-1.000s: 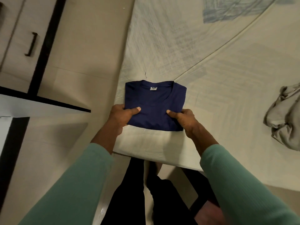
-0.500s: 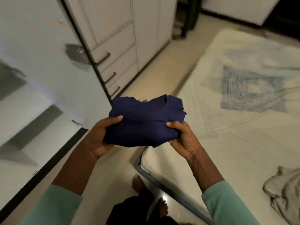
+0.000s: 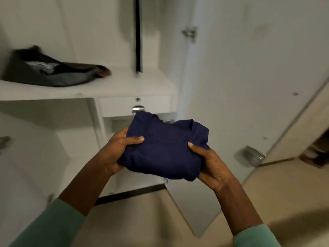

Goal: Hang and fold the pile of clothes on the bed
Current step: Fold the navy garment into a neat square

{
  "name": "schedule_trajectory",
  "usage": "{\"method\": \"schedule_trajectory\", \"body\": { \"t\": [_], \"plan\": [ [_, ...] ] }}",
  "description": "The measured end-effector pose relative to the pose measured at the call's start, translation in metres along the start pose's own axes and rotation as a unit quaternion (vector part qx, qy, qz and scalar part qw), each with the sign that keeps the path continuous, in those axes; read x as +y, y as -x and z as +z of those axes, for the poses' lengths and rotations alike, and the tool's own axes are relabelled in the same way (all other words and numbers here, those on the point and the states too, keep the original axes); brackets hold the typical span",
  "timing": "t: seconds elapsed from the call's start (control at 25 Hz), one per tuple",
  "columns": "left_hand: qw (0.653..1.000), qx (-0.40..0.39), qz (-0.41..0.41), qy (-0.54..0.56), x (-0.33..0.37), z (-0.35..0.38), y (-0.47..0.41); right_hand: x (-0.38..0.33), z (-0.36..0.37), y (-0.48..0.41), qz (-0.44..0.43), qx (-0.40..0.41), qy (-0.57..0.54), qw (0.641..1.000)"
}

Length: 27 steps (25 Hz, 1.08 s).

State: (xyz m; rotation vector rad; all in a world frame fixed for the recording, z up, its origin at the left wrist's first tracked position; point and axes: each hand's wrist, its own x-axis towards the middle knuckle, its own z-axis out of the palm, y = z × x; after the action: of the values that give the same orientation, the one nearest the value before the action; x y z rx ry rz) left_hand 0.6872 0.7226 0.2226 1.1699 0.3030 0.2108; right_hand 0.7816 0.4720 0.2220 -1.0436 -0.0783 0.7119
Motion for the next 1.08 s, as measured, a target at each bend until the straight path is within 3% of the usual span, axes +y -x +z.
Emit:
{"method": "schedule_trajectory", "body": {
  "t": [0.32, 0.48, 0.64, 0.84, 1.0, 1.08],
  "plan": [
    [0.99, 0.121, 0.072, -0.002, 0.114, -0.179, -0.006, 0.043, 0.202, -0.139, 0.08, -0.137, -0.012, 0.987],
    [0.983, 0.16, 0.085, 0.022, 0.146, -0.226, -0.033, 0.048, 0.268, -0.192, 0.089, -0.205, 0.039, 0.974],
    [0.958, 0.213, 0.127, 0.142, 0.169, -0.26, -0.08, 0.046, 0.318, -0.272, 0.074, -0.231, 0.053, 0.969],
    [0.96, 0.232, 0.057, 0.143, 0.214, -0.287, -0.15, 0.03, 0.371, -0.386, 0.081, -0.27, 0.065, 0.957],
    [0.935, 0.294, 0.139, 0.14, 0.257, -0.315, -0.204, 0.025, 0.416, -0.482, 0.086, -0.299, 0.094, 0.946],
    [0.924, 0.311, 0.163, 0.152, 0.277, -0.33, -0.221, 0.029, 0.44, -0.523, 0.067, -0.284, 0.196, 0.936]
  ]
}}
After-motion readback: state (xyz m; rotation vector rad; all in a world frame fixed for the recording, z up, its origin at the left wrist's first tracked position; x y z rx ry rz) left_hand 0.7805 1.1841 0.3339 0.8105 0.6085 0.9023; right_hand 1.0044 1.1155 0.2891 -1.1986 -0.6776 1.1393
